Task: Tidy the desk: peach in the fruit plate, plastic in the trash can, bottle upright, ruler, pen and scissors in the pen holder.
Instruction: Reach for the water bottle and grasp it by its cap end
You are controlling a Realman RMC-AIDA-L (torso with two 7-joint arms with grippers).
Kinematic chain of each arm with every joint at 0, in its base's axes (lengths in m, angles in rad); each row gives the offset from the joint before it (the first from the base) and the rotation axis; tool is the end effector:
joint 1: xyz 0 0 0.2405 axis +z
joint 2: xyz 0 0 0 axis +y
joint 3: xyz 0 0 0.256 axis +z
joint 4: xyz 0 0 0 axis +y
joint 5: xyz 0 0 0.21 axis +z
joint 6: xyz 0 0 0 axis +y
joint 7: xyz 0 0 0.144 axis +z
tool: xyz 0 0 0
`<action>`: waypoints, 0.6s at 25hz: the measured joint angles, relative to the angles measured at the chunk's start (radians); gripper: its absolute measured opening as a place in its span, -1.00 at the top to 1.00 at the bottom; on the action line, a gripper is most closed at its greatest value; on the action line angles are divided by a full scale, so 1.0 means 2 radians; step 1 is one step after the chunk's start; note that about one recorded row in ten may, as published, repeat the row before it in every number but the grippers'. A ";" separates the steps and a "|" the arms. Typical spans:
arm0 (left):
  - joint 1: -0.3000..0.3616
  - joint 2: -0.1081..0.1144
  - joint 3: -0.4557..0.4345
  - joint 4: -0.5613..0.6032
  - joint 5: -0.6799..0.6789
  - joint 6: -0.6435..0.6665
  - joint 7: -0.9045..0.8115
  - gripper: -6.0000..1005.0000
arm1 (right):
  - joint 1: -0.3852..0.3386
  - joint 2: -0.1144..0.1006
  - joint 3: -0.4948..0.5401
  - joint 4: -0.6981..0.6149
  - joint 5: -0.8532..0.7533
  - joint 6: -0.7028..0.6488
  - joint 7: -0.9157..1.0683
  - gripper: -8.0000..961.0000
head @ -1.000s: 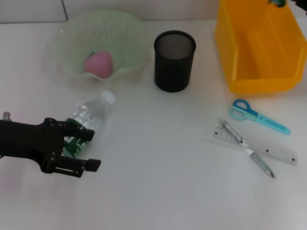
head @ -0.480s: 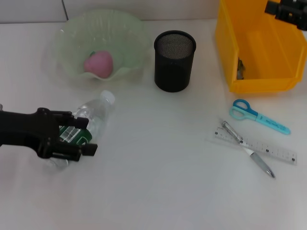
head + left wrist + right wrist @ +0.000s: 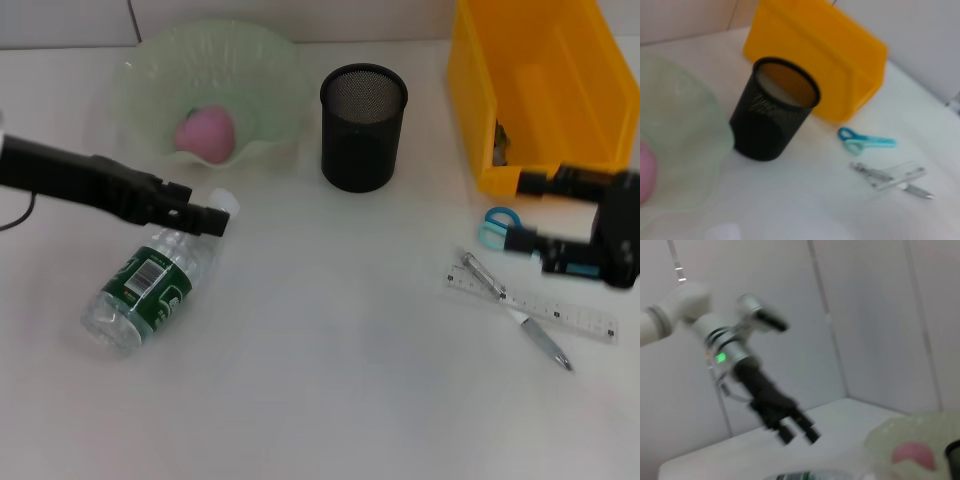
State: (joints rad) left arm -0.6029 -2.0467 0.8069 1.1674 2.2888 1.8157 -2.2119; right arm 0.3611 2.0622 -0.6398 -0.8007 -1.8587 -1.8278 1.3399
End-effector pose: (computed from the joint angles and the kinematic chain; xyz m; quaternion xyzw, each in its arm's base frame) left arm -0.2112 0.3433 0.0623 -0.9217 -0.3784 -0.0562 0.0639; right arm 0.2750 0.2802 0.0476 -0.9230 0.1706 0.3190 0.1313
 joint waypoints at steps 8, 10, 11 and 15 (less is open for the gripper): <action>-0.084 -0.010 0.116 -0.012 0.141 -0.096 -0.180 -0.61 | 0.012 0.003 -0.008 0.085 -0.059 0.003 -0.070 -0.50; -0.089 -0.011 0.128 -0.020 0.149 -0.110 -0.194 -0.61 | 0.012 0.004 -0.008 0.090 -0.060 0.005 -0.073 -0.50; -0.092 -0.011 0.135 -0.025 0.152 -0.119 -0.202 -0.61 | 0.013 0.004 -0.008 0.095 -0.061 0.008 -0.076 -0.50; -0.103 -0.012 0.160 -0.057 0.162 -0.148 -0.222 -0.61 | 0.014 0.006 -0.008 0.103 -0.063 0.014 -0.081 -0.50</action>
State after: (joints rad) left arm -0.8099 -2.0700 1.1269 1.0530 2.6129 1.5193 -2.6556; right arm 0.3900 2.0733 -0.6550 -0.5940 -1.9840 -1.8007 1.1781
